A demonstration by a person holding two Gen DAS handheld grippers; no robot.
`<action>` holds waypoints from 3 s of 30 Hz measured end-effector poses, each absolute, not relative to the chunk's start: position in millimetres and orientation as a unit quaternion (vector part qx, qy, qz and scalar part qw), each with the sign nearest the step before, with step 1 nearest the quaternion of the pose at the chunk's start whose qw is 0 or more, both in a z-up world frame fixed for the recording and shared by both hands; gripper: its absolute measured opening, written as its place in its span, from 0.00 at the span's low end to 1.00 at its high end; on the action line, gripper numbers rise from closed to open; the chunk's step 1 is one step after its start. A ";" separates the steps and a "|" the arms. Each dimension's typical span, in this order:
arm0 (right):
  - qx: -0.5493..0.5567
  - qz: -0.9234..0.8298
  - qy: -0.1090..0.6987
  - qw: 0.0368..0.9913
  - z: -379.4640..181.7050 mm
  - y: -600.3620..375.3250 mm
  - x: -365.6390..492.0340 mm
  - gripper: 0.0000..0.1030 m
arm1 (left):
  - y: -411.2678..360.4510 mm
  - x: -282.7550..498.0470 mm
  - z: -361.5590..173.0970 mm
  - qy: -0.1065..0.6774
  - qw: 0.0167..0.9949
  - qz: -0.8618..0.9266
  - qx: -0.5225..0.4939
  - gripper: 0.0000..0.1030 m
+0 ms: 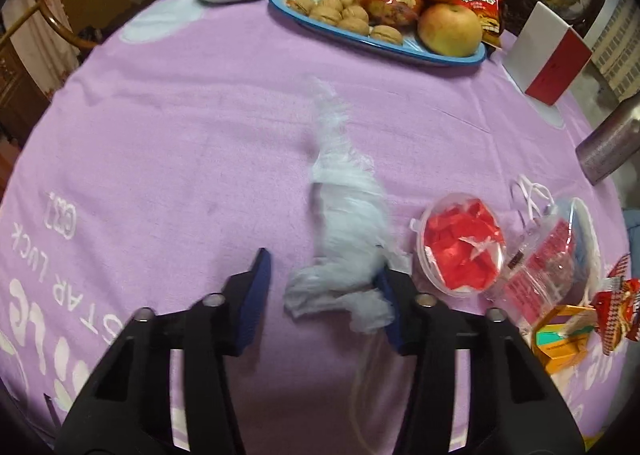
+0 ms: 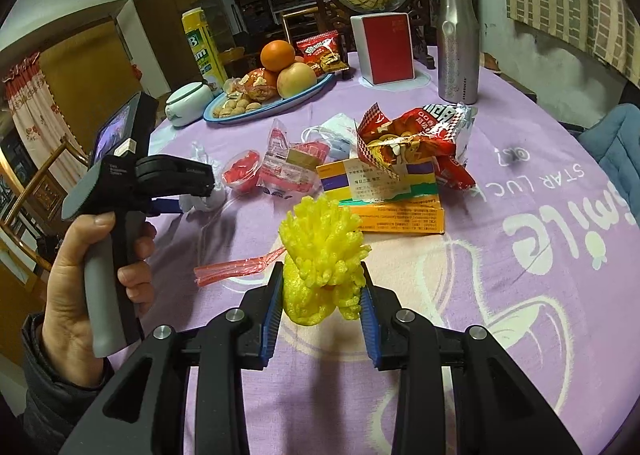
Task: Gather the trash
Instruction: 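Grasp the yellow plastic mesh with the right tool while the left tool grasps the crumpled white plastic bag, then carry the yellow mesh and white bag over the red wastebasket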
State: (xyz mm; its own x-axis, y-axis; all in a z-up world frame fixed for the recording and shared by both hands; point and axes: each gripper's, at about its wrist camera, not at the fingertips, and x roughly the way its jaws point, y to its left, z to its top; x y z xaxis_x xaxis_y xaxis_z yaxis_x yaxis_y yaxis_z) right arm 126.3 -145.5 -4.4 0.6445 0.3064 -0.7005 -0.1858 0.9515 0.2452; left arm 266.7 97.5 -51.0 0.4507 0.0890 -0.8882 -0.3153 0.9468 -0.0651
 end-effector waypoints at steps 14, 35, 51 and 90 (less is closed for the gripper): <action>0.095 0.130 0.381 0.910 3.6 -158.6 114.6 0.34 | 79.6 233.3 -3.1 0.444 0.880 0.159 -0.064 0.11; 0.165 -0.022 0.363 0.917 -27.0 -297.0 -17.6 0.33 | 2.1 198.8 1.0 0.441 0.897 0.020 -0.029 0.11; 0.201 -0.096 0.337 0.915 -31.9 -366.9 -99.8 0.33 | -123.7 118.5 -2.4 0.366 0.887 -0.271 0.080 0.11; 0.290 -0.166 0.333 0.882 -105.8 -479.2 -190.5 0.33 | -339.8 -88.5 -44.4 0.354 0.741 -0.508 0.261 0.11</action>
